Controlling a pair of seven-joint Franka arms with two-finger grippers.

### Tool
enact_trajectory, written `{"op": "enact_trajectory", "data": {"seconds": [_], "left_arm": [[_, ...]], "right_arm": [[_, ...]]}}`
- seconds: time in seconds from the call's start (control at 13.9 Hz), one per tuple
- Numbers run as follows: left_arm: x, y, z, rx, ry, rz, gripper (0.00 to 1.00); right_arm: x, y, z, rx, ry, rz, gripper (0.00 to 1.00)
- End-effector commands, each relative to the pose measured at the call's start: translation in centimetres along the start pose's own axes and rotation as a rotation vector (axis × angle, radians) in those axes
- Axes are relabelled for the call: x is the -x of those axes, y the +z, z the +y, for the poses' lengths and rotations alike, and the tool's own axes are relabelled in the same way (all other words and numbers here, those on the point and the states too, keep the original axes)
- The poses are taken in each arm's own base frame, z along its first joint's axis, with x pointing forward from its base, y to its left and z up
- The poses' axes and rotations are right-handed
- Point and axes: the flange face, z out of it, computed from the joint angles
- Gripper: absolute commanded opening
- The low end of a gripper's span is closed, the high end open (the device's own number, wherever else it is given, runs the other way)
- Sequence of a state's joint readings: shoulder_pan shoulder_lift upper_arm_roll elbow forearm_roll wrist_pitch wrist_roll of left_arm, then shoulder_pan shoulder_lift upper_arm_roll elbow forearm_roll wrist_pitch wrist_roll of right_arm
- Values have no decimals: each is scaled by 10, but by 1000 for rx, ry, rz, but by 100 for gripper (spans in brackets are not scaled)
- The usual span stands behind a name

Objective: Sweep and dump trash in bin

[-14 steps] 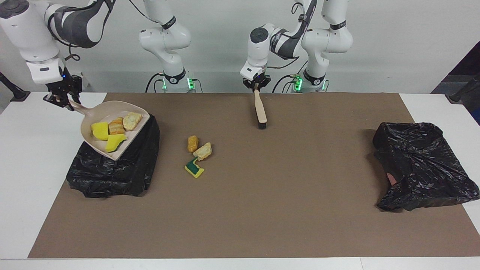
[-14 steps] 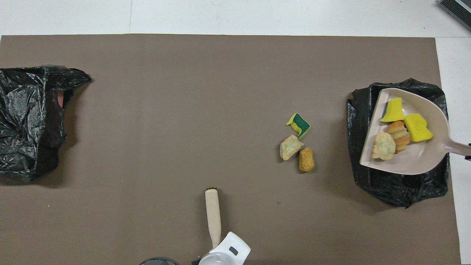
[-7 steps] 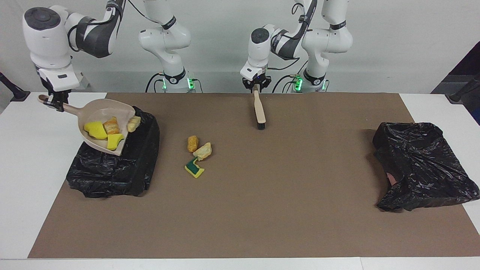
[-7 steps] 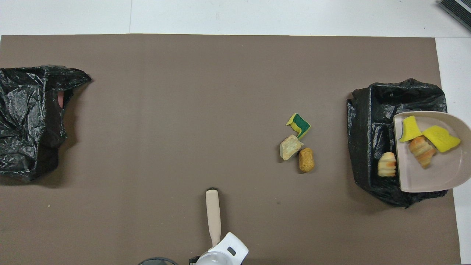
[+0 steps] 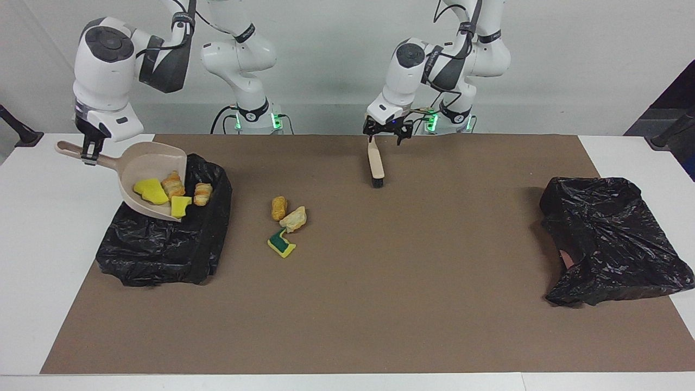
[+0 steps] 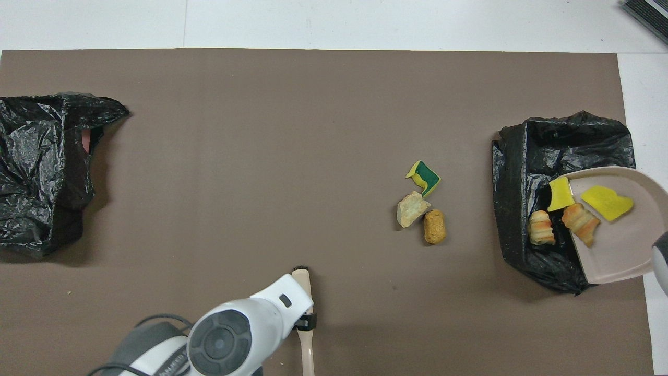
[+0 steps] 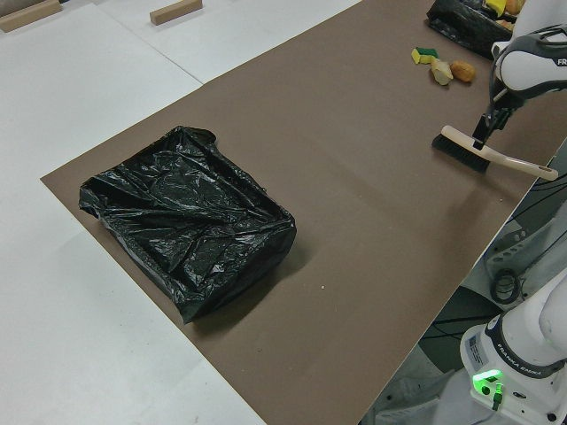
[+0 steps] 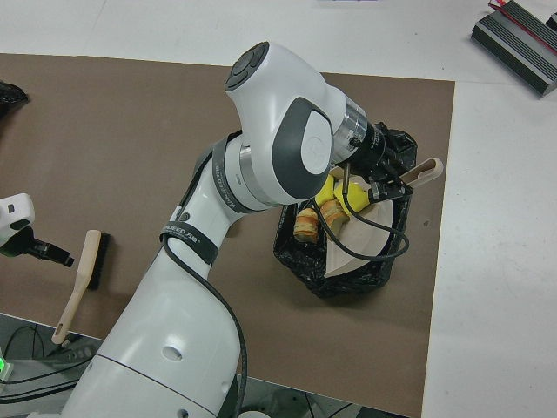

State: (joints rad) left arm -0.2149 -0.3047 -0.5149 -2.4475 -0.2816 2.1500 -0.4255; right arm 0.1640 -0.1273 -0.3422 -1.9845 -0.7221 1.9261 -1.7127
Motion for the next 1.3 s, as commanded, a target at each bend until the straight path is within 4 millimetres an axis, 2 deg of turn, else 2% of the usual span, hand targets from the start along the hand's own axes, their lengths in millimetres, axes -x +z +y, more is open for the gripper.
{"op": "enact_trajectory", "data": {"seconds": [0.0,0.22,0.29,0.43,0.58,0.72,0.86,1.01,1.08,1.22], "left_arm": [[-59,-25,-42,-49,11,51,100],[-132,-77,-110,-22,56,120,100],[-150,-97,-130,-16,68,132,100],[-172,-138,-167,-16,63,156,100],[-184,-180,-196,-34,80,167,100],[-186,-220,-214,-53,109,155,100],[-181,-261,-232,-57,141,147,100],[-176,-279,-249,-57,140,98,100],[-175,-294,-256,-58,143,95,100],[-176,-307,-259,-63,160,82,100]], "right_arm": [[3,-5,-5,2,-71,-58,0],[15,-14,-19,-17,-91,-82,0],[16,-19,-23,-34,-91,-100,0],[20,-24,-30,-44,-80,-108,0],[29,-30,-39,-56,-71,-131,0],[27,-31,-39,-58,-71,-133,0],[13,-45,-32,-54,-80,-171,0],[2,-54,-35,-67,-65,-199,0],[0,-59,-35,-85,-52,-206,0],[3,-78,-41,-94,-15,-215,0]]}}
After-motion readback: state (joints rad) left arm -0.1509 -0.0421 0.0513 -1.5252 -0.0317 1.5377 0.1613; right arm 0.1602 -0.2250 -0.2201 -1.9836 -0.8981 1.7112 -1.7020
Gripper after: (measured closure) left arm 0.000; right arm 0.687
